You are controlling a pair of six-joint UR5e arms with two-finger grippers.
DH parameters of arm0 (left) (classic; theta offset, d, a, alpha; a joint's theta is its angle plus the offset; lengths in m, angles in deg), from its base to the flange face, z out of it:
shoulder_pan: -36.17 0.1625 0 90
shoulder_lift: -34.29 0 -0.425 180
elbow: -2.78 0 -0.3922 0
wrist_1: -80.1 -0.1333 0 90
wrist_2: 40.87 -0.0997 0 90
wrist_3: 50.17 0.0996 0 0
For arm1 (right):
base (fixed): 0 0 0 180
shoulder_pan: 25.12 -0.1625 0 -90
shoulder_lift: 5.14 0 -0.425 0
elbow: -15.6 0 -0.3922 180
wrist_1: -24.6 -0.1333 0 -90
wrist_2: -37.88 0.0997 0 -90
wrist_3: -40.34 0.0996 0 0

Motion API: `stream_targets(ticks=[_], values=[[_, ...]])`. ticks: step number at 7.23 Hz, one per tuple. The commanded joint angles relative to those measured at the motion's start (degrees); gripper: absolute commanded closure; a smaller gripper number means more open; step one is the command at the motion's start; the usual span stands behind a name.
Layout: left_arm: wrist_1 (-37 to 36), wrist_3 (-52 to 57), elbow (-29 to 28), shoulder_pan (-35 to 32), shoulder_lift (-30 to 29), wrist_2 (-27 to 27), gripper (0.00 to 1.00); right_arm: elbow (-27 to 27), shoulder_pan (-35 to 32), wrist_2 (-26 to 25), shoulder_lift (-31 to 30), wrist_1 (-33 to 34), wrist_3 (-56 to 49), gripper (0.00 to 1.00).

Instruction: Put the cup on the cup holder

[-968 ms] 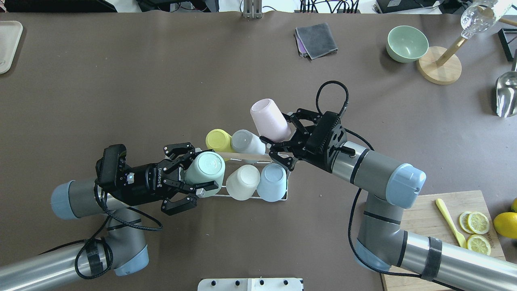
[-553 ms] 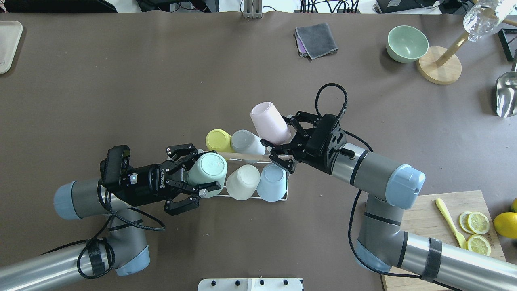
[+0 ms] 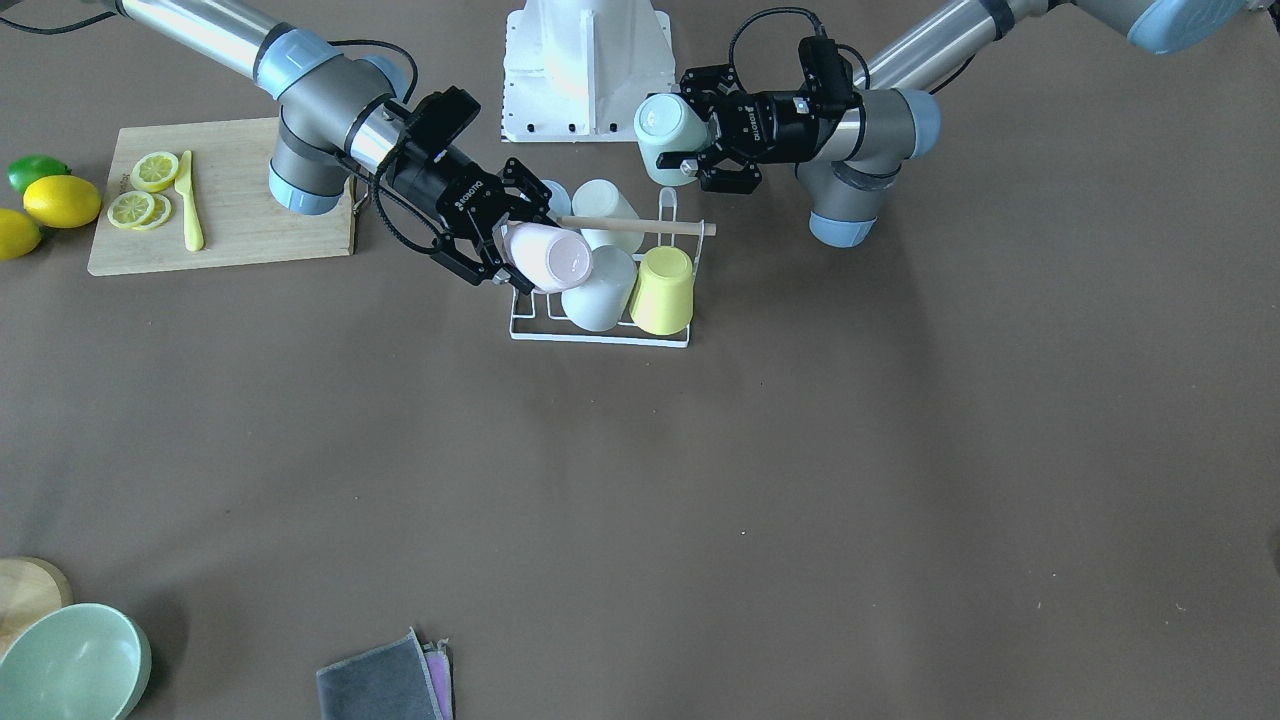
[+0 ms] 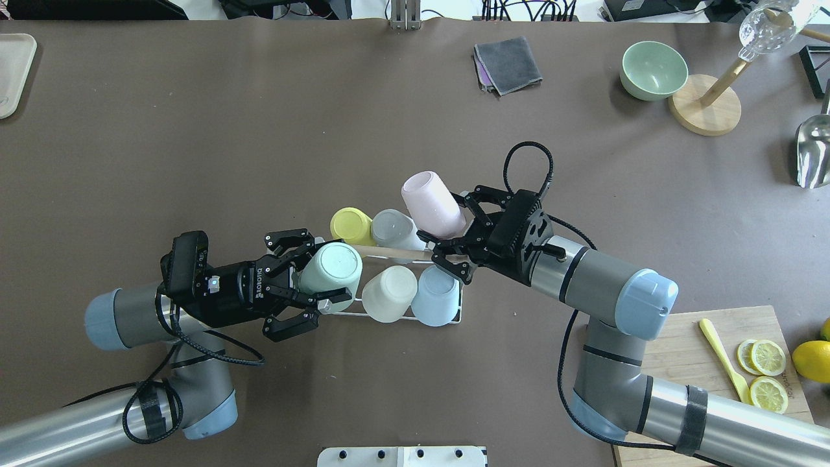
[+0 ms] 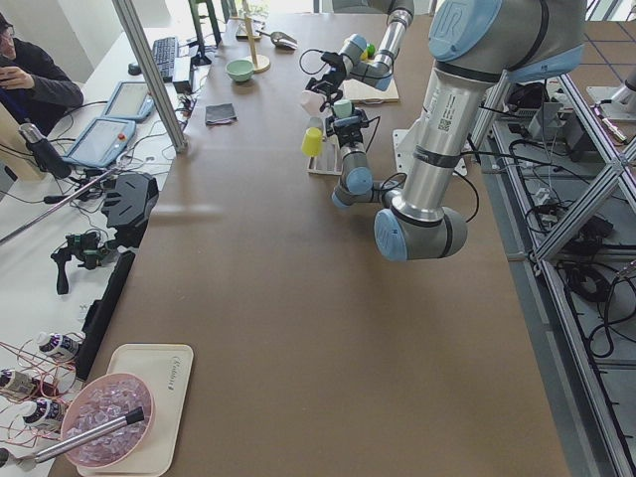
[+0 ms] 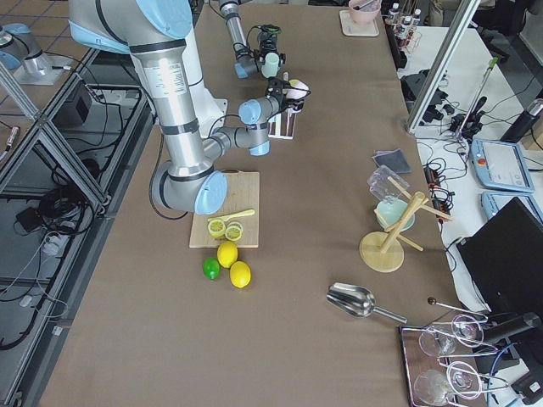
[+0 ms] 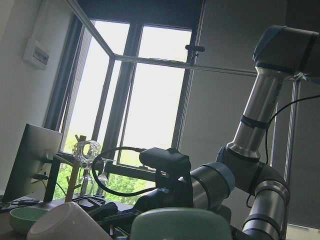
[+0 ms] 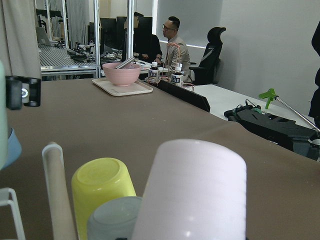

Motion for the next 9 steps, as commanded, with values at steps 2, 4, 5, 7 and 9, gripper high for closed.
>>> stream_targets(ticks=[2,4,5,7,9], values=[[-0.1,2.0,-1.8,-1.0,0.0,-0.5,1.00,4.7,-0.8,1.5,-5.4,-2.5,0.0,0.00],[-0.1,1.9,-2.2,-0.8,-0.4,-0.5,1.00,4.8,-1.5,1.6,-5.6,-2.7,0.2,0.00],[-0.1,1.9,-2.2,-0.6,-0.5,-0.5,1.00,5.8,-3.1,4.2,-5.8,-2.7,0.2,0.00],[-0.1,2.0,-2.2,-0.4,-0.6,-0.5,1.00,6.2,-4.5,6.2,-6.5,-2.3,0.7,0.00],[-0.1,2.1,-3.2,-0.3,-0.6,-0.6,1.00,6.5,-5.0,6.8,-7.1,-2.4,0.8,0.00]])
